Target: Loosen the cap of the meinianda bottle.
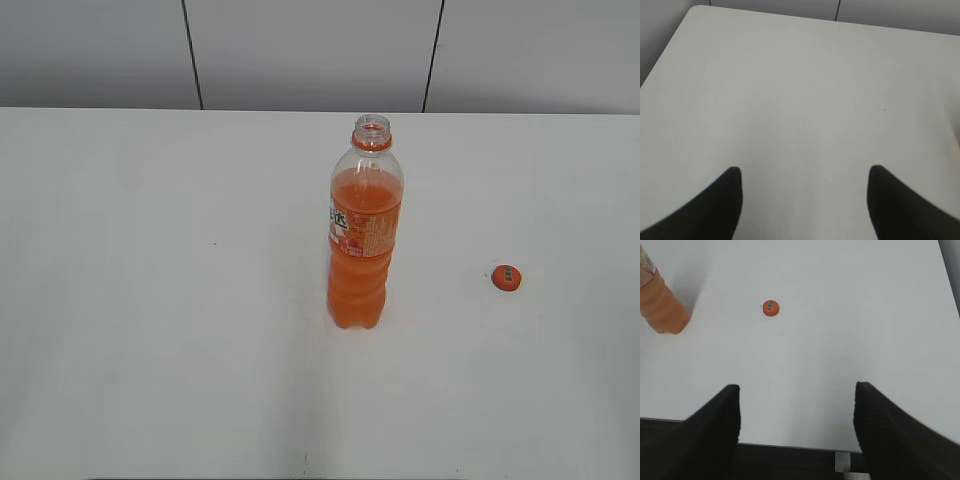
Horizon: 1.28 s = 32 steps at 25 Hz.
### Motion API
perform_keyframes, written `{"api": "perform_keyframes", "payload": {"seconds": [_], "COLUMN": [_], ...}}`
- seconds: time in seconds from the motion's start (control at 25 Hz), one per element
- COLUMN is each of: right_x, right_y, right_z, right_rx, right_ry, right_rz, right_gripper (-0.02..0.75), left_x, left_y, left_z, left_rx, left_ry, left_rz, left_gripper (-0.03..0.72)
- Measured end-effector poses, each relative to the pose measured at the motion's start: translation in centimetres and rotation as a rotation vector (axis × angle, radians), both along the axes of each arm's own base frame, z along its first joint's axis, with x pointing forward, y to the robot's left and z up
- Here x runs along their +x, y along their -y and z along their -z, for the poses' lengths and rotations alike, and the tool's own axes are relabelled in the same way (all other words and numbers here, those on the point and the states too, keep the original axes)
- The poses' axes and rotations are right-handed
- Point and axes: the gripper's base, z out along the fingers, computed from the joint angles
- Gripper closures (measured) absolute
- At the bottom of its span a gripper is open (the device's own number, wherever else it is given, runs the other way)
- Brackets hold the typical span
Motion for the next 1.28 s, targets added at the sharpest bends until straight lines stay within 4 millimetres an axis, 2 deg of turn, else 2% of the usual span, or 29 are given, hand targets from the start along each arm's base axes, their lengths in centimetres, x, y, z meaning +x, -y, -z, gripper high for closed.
{"api": "perform_keyframes", "payload": {"seconds": [0.24,0.4,0.68,1.28], "right_x": [-1.3,-1.9,-2.6,-2.7], "right_y": [-0.1,-0.4,-0.5,-0.5], "right_z": [0.9,1.8,2.7,2.8], "right_rx": [0.029,0.064,0.073,0.073], "right_ry": [0.045,0.069,0.099,0.101], "right_rz": [-0.007,-0.024,-0.029,-0.029], "right_gripper": [0.205,0.205,0.205,0.206], "left_x": [-3.3,-4.7,-3.7,-3.1], "left_y": [0.2,0.3,0.4,0.5], "left_z": [0.7,1.1,3.3,3.7], "left_rx": [0.029,0.055,0.05,0.044], "left_ry": [0.119,0.152,0.057,0.079], "left_rz": [0.02,0.041,0.063,0.066], "left_gripper": [0.218,0.221,0.23,0.231]}}
